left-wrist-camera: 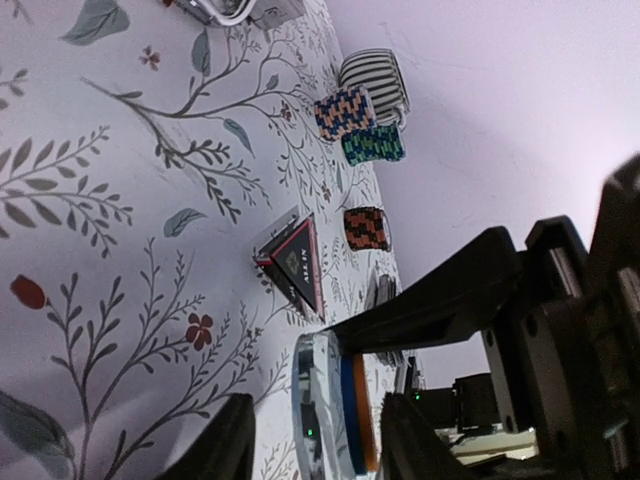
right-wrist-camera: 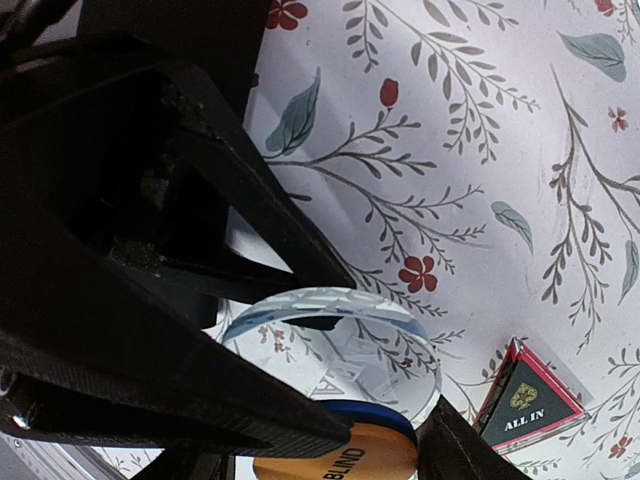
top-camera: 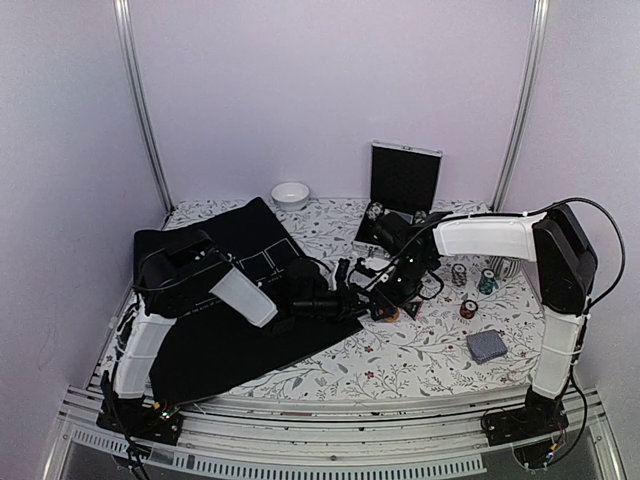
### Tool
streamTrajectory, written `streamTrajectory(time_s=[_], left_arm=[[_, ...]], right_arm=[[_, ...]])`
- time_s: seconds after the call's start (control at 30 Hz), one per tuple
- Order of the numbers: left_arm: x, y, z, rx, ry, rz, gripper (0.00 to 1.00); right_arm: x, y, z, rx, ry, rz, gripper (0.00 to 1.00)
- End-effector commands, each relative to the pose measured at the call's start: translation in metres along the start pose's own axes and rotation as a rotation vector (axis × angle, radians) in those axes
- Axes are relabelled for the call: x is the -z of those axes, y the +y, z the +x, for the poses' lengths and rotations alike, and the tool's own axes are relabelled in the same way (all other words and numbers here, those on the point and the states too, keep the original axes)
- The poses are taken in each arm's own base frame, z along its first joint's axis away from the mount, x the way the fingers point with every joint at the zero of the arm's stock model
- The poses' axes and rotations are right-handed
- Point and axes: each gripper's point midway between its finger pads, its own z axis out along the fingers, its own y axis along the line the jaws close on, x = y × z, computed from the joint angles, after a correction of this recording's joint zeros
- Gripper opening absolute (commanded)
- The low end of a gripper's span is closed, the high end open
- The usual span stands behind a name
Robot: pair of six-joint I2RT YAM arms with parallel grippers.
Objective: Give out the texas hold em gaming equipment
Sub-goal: Pick up the dealer button.
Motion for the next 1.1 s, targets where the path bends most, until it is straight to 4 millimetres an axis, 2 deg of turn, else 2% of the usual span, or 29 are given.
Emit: streamTrajectory(time_s=[0.0, 0.1, 0.27, 0.43, 0.57, 0.77, 0.9, 1.07], left_arm=[[-0.007, 0.001, 0.007, -0.018, 0.017, 0.017, 0.38], [-0.008, 0.009, 0.009, 0.004, 0.022, 0.001, 0.27], [-0.009, 0.014, 0.01, -0.003, 0.023, -0.021, 0.17], [-0.012, 0.017, 0.009, 0.004, 0.025, -0.038, 0.04], [-0.014, 0.025, 0.009, 0.005, 0.028, -0.071, 0.0], [-0.011, 0.026, 0.003, -0.049, 0.007, -0.117, 0.0], [-0.007, 0.007, -0.011, -0.138, -0.029, -0.115, 0.0], [0.0, -0.03, -0.031, -0.309, -0.06, -0.123, 0.0]], right_arm=[[-0.009, 0.0, -0.001, 0.009, -0.003, 0.003, 0.4], [-0.012, -0.002, -0.001, 0.007, 0.0, 0.014, 0.4], [-0.019, -0.008, 0.002, -0.001, 0.011, 0.038, 0.4], [-0.024, -0.009, 0.004, 0.0, 0.016, 0.04, 0.41], [-0.029, -0.012, 0.011, -0.002, 0.033, 0.056, 0.48], [-0.03, -0.015, 0.019, -0.013, 0.042, 0.072, 0.56], [-0.013, -0.011, 0.014, -0.013, 0.005, 0.065, 0.66], [0.044, 0.01, -0.012, 0.018, -0.161, -0.012, 0.85]])
